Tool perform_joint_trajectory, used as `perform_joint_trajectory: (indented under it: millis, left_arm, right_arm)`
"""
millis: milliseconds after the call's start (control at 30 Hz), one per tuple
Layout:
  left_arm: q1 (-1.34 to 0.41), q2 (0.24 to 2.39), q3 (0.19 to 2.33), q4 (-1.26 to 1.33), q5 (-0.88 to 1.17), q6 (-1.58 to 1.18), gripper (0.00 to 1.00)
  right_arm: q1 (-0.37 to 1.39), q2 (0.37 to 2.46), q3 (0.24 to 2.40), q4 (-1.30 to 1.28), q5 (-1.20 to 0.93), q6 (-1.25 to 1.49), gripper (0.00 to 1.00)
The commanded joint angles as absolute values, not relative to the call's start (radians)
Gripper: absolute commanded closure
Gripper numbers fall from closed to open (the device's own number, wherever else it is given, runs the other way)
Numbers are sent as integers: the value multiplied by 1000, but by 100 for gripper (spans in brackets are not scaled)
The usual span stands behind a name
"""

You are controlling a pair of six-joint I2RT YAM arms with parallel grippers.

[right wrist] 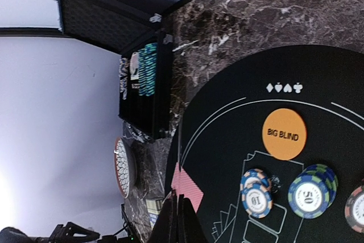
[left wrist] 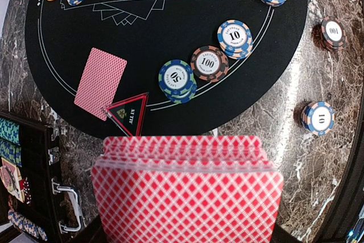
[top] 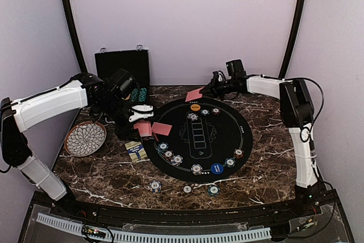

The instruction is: Distribute texas hold em gaming equipment

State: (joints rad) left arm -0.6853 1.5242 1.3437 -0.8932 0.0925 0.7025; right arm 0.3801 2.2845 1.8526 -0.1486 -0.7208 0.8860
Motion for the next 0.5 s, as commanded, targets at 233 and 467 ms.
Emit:
perform_joint_trajectory:
  millis: [233, 467]
  left_arm:
    - [-681, 1506, 1361, -921, 108, 700, 86]
    - [-681, 1504, 1362, -927, 106, 701, 87]
  right_arm:
    - [370, 2453, 2068, -347, -640, 784, 100]
    - [368, 2456, 2109, -463, -544, 692, 73]
